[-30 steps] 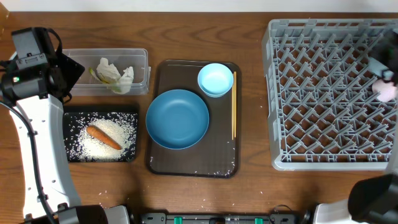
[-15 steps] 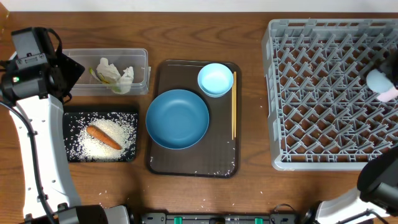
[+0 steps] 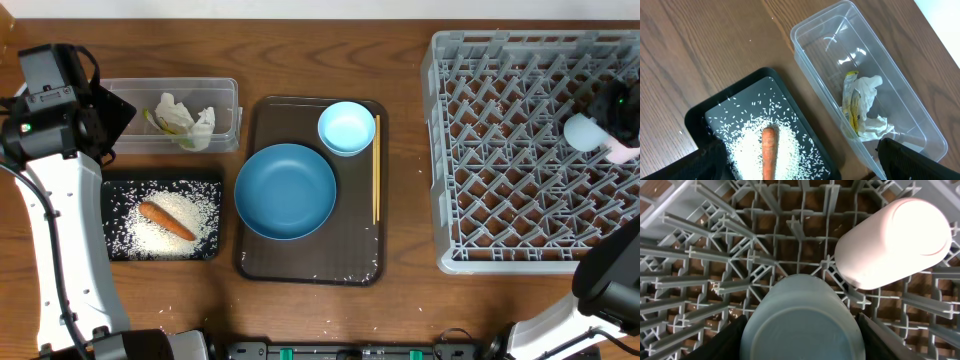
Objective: Sort waste into correct bins and load items into the dishwasher rack
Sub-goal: 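Carry the blue cup right and place it in the rack, then reach the right gripper to the light blue bowl and grasp its rim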
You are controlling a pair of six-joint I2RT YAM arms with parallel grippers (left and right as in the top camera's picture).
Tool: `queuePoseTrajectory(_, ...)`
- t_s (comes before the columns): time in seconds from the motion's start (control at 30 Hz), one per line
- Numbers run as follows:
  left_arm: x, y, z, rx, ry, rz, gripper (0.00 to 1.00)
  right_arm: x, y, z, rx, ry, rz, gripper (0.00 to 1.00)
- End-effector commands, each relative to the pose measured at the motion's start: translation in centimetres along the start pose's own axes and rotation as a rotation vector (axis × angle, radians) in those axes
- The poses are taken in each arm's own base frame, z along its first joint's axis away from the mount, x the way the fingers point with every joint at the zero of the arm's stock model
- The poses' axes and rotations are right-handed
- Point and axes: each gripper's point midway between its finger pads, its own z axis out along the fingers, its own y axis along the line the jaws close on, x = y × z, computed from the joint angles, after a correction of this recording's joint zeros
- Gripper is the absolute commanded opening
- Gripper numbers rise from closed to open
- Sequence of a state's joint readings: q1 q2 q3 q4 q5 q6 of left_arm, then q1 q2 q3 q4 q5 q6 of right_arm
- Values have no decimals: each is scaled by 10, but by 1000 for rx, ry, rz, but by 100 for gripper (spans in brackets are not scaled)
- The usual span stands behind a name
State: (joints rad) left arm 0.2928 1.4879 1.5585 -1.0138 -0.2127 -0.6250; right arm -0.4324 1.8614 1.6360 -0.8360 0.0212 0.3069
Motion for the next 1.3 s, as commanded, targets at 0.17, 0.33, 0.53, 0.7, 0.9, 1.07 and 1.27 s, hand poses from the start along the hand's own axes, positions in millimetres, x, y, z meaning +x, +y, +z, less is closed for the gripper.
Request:
queuePoseTrajectory(0.17,-2,1,0,-7,-4,-5,98,6,2,1,9,21,1,75)
queuePoseTrajectory(0.33,-2,1,0,-7,-4,-5,98,7,3,-4,8,19,-1,77)
queuePoseTrajectory(0.53,-2,1,0,-7,-4,-5,98,5,34,-35,-126,-13,-21,78)
queuePoseTrajectory(0.7,-2,1,0,-7,-4,-5,98,19,110,-91,-408,-39,-123,82)
queuePoseTrajectory(0.9,-2,1,0,-7,-4,-5,98,74,222,-143,-642,-66,-361,99)
queuePoseTrajectory(1.07,-2,1,0,-7,-4,-5,98,156,308,-146,-748,-28,-605,96)
queuePoseTrajectory(1.27,-2,1,0,-7,-4,-5,98,245,359,-103,-642,13,-723,85)
